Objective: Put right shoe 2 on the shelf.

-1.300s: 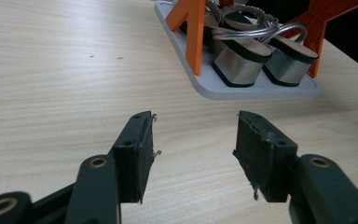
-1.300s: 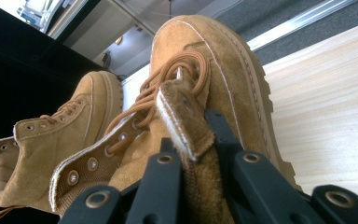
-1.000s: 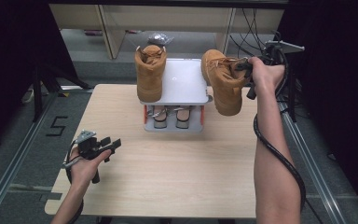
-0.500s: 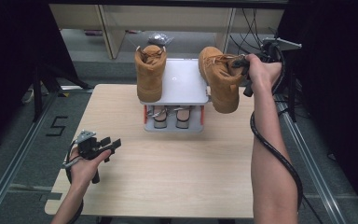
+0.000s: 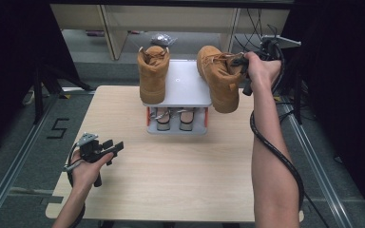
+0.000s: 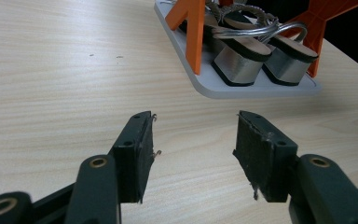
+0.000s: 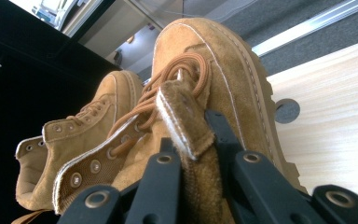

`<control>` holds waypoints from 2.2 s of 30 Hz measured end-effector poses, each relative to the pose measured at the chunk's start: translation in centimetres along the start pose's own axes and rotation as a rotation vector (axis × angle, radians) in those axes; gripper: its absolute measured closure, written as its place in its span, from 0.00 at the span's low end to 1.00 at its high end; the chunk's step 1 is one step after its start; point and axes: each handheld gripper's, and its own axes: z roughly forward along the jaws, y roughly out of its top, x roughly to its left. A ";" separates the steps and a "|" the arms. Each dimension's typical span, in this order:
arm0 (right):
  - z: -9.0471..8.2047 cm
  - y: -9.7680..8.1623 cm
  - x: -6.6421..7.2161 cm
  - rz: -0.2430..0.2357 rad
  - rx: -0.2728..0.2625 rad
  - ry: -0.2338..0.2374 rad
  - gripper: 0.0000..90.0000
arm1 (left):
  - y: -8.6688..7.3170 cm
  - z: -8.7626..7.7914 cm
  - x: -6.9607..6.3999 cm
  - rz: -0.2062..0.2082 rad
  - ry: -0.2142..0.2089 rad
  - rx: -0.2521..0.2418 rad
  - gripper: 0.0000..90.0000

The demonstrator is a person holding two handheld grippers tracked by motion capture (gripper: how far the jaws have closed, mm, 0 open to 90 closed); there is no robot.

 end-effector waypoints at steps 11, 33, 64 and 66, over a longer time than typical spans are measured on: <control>0.8 -0.2 0.6 -0.023 -0.002 0.009 0.94 | 0.0 0.0 0.0 -0.002 -0.002 -0.002 0.51; 2.6 -0.6 2.0 -0.018 0.006 0.024 0.94 | -0.1 0.0 0.1 -0.002 -0.004 -0.003 0.51; 4.8 -0.2 2.8 -0.009 0.029 -0.005 0.84 | -0.2 0.1 0.2 -0.001 0.001 0.002 0.51; 4.8 -0.2 3.1 -0.020 0.037 -0.007 0.79 | -0.2 0.0 0.2 -0.002 0.001 0.003 0.51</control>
